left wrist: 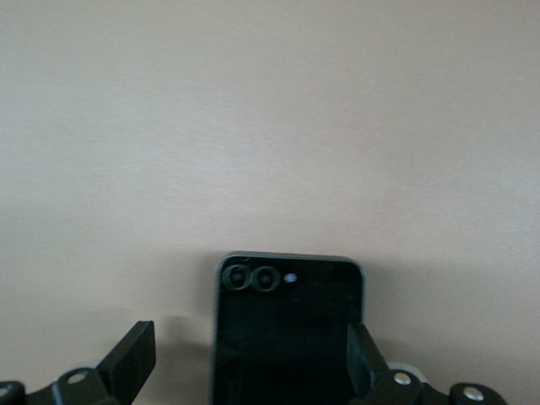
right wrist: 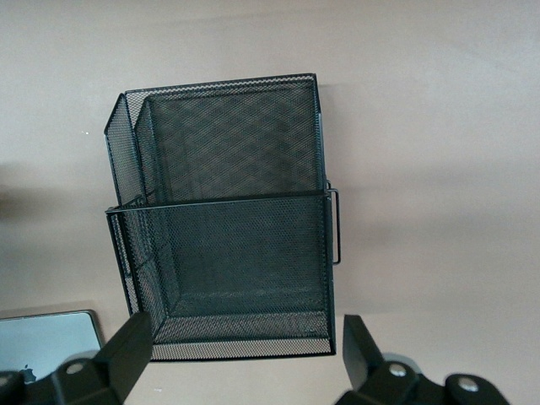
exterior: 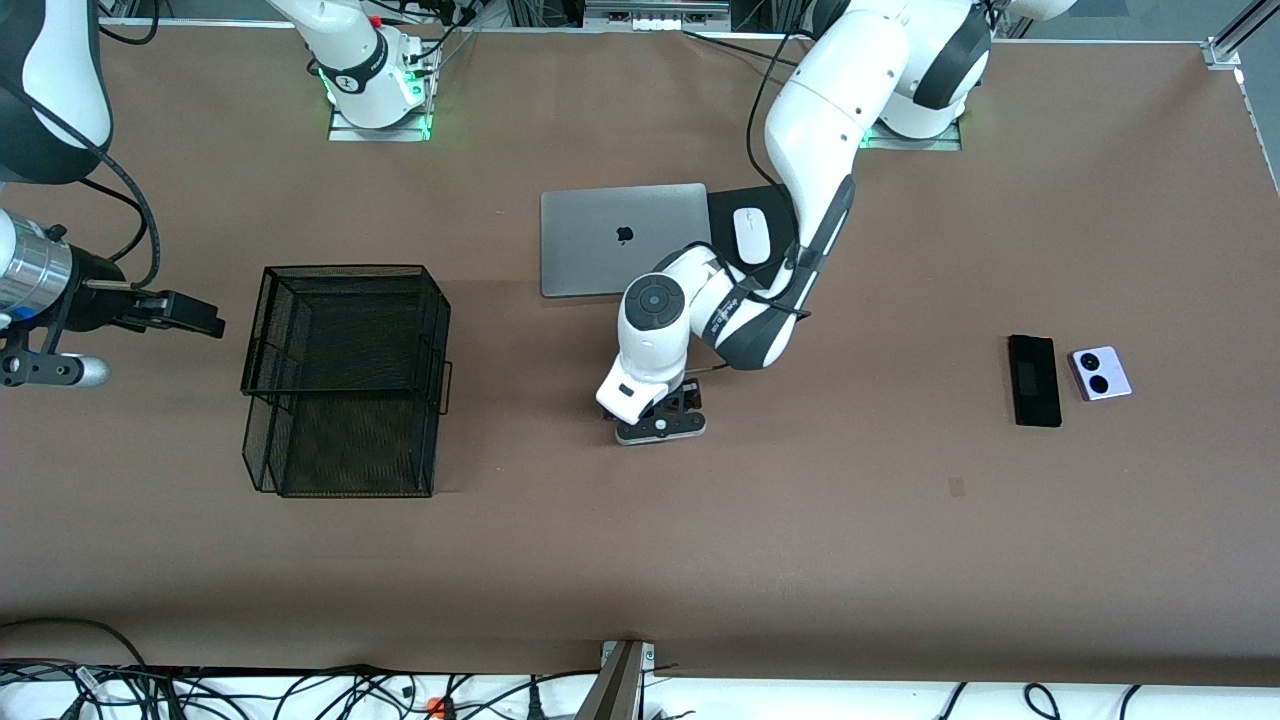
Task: Place phones with both arms
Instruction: 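Set the flip phone down, open the left gripper while the right gripper approaches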
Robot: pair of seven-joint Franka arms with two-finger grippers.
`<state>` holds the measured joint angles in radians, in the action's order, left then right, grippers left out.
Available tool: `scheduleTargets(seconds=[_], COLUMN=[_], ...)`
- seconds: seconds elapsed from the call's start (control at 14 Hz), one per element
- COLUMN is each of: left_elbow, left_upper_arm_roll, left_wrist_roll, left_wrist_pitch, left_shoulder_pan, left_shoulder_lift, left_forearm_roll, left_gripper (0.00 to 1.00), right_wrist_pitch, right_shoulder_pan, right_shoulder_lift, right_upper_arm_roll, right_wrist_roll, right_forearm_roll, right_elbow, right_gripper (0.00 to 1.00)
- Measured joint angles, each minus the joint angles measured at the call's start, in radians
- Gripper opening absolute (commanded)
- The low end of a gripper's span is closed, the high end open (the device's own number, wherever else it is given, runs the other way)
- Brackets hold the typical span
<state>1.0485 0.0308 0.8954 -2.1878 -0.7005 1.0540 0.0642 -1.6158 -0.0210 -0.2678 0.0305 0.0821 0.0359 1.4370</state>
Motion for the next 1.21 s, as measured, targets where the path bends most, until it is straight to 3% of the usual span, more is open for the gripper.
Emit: scheduleTargets(seconds=[0.29,0.71,1.0,1.21], left_elbow=[-0.017,-0.009,0.107,0.215], left_upper_arm_roll=[0.004,0.007,0.016,0.019], left_wrist_roll=[-0.091,-0.486,-0.763,-0.934], left_wrist_pitch=[0.205,0.57,0.617,0.616], left_shoulder_pan=[0.056,0.21,0.321,0.411], left_shoulder_lift=[-0.099,-0.228,-0.32,-0.399], left_forearm_roll=[0.0,-0.001,0.066,0.106], left_gripper=[1.0,1.0,1.0,1.0], right_wrist_pitch=[0.0,0.025,0.007,-0.16], right_shoulder_pan=[-0.002,0.052,0.205,0.33], right_shoulder_lift=[0.0,-0.004,-0.032,-0.107], right_upper_arm_roll=[-0.002,0.009,0.014,0.017], right_wrist_roll=[-0.003,0.002,0.134,0.25], right_forearm_roll=[0.0,0.002,0.002,0.002], right_elbow=[0.0,0.005,0.009,0.007], right_gripper=[1.0,1.0,1.0,1.0])
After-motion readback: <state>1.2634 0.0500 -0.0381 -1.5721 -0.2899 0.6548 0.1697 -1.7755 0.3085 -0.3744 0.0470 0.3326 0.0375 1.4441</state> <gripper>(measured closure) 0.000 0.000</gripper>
